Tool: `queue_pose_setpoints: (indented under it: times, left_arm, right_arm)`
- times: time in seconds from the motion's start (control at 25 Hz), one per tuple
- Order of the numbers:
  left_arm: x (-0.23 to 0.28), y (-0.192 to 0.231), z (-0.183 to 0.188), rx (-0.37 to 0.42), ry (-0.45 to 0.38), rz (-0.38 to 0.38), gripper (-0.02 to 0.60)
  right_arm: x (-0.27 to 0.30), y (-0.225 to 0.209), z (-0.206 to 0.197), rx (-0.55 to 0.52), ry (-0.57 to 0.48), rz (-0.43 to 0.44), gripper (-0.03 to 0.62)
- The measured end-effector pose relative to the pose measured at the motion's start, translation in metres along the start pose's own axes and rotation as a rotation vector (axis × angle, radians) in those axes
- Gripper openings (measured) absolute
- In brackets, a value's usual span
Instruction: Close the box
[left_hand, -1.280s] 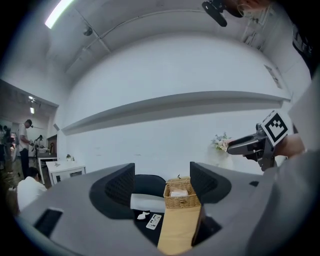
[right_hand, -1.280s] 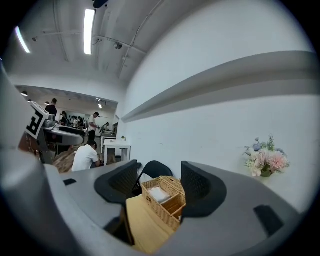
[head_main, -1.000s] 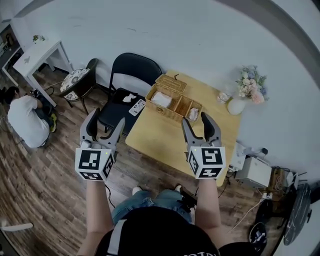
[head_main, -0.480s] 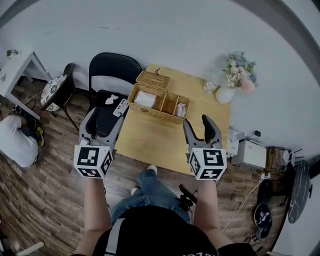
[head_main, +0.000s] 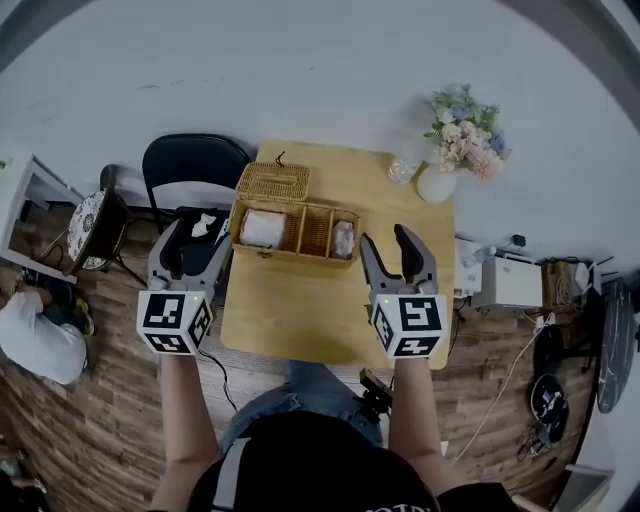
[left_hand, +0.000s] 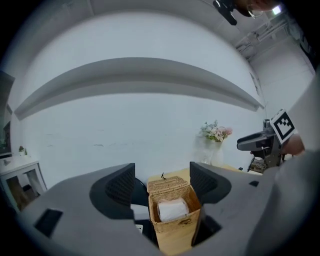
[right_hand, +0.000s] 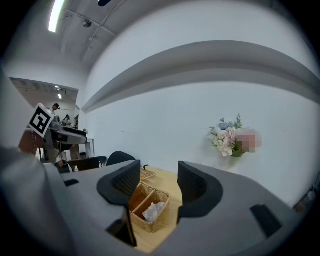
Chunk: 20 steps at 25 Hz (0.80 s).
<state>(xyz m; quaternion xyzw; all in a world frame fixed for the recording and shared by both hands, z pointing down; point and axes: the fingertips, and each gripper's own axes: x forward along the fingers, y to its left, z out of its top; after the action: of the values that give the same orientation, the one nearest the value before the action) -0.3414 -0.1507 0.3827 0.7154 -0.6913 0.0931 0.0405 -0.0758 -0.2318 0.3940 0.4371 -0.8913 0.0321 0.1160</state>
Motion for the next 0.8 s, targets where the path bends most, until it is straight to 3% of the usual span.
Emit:
queue_pose_setpoints:
  times: [0.16,0.36,0.44,0.6,0.8]
  left_arm:
    - [0.033,0.006,-0.009,-0.062,0.013,-0.041,0.347]
    - [0.071,0.019,-0.017,-0.304,0.011,-0.162,0.344]
    - [0.091,0.028,-0.019,-0.357,0.031,-0.221,0.339]
    - [0.134,0.045,-0.027,-0.371,0.116,-0.33,0.337]
    - [0.171,0.06,-0.056,-0.382,0.281,-0.443,0.337]
  right_arm:
    - [0.007,-0.017,-0.011,-0.004,0.037,-0.028,0.244]
    - [0.014,-0.022,-0.027,0.016,0.094,-0.057,0.244]
    - [0.022,-0.016,-0.032,0.024,0.117,-0.058,0.244]
    - [0.036,-0.005,-0.03,0.025,0.126,-0.095,0.244]
    - [0.046,0.008,-0.024,0.038,0.144,-0.151,0.244]
